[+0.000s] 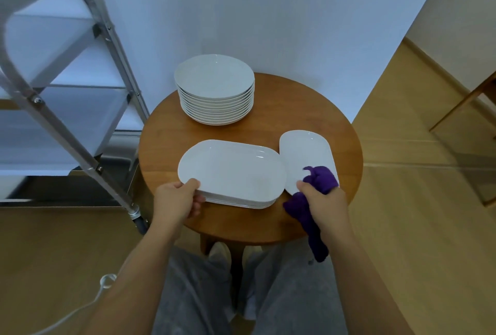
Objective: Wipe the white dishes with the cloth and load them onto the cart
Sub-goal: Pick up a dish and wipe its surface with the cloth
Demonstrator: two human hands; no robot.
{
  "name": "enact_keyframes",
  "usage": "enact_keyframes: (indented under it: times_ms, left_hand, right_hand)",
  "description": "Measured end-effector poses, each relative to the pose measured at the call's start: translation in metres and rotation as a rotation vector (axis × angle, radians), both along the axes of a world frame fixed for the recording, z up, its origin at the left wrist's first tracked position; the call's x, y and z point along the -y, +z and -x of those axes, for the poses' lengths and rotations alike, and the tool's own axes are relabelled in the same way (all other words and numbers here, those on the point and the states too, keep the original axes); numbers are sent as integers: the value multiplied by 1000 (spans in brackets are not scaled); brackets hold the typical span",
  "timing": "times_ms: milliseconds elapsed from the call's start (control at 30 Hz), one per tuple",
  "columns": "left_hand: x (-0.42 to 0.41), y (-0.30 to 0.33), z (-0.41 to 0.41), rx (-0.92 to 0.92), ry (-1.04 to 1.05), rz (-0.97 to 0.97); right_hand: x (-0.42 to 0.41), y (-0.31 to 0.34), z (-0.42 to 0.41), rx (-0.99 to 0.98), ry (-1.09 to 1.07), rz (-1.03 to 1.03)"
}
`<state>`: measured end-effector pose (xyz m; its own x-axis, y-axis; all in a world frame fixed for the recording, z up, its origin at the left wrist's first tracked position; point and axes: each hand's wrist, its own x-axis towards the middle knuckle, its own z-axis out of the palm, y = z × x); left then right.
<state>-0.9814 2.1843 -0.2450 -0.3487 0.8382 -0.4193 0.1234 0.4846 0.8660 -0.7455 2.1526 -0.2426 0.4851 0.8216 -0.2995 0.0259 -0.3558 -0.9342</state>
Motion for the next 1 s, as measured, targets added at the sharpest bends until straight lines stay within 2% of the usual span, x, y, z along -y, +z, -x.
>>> enact_keyframes:
  times_ms: [133, 233, 333, 433, 467, 567, 600, 667, 733, 833, 933, 1000]
  left_hand:
    - [13, 6, -1, 234, -44, 83]
    - [28, 6, 4, 406, -69, 102]
    - [39, 6, 7, 344, -209, 109]
    - [38, 9, 10, 304, -186, 110]
    - [37, 11, 12, 390, -152, 102]
    - [33, 21, 16, 829, -105, 33]
    - [34, 25, 16, 902, -88, 13]
    - [37, 27, 16, 933, -29, 7]
    - [39, 28, 16, 881, 40, 9]
    - [42, 33, 15, 764, 103, -30]
    - [46, 40, 9, 724, 123, -64]
    - [47, 45, 3, 715, 112, -71]
  right_hand:
    - [-5, -2, 30, -28, 58, 97]
    - [-3, -1, 39, -141, -16, 114]
    - [3, 5, 34, -240, -80, 120]
    - [10, 15, 25, -320, -70, 129]
    - [12, 19, 22, -334, -53, 129]
    - [16, 31, 15, -339, 39, 142]
    - [17, 35, 15, -338, 73, 146]
    - [18, 41, 17, -329, 117, 152]
    - [17, 49, 19, -271, 74, 97]
    - [17, 67, 17, -128, -40, -136]
    - [13, 78, 34, 110, 128, -195]
    - [6, 75, 51, 412, 310, -91]
